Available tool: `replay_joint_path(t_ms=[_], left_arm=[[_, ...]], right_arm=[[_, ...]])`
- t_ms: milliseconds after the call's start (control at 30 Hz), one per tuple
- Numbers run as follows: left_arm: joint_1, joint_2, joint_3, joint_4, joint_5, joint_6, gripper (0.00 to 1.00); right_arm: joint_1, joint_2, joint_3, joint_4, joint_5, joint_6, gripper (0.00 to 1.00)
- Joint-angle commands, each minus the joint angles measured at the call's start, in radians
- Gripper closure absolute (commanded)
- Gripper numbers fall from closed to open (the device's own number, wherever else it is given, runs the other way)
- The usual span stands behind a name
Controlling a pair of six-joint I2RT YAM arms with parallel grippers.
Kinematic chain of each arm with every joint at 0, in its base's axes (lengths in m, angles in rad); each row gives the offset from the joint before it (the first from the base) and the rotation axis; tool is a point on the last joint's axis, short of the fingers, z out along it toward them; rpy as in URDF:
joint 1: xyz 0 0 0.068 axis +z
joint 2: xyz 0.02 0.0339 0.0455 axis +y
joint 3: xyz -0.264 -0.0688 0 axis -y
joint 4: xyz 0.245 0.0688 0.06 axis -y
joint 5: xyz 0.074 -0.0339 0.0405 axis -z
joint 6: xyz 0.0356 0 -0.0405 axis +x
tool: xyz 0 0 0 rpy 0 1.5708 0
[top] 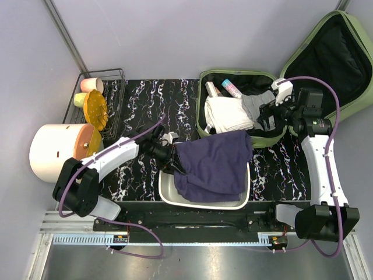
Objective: Open, take out, and arrange the luggage
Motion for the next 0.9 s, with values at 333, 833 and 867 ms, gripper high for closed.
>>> replay_joint_path(t_ms=[333, 833, 867], left_arm=[[0.063, 0.136, 0.262, -0.316, -0.172, 0.473, 0.15], [0.349, -0.135, 0.333, -0.127, -0.126, 0.726, 0.01], [0.361, -0.132, 0.332, -0.113, -0.044, 0.731, 0.01]], right_arm=[[0.133, -0.038, -0.1, -0.163, -0.2, -0.017, 0.09], [0.454, 0.056, -0.261, -0.043, -0.299, 0.035, 0.25], [0.497, 0.073, -0.267, -0.039, -0.293, 0.028, 0.26]])
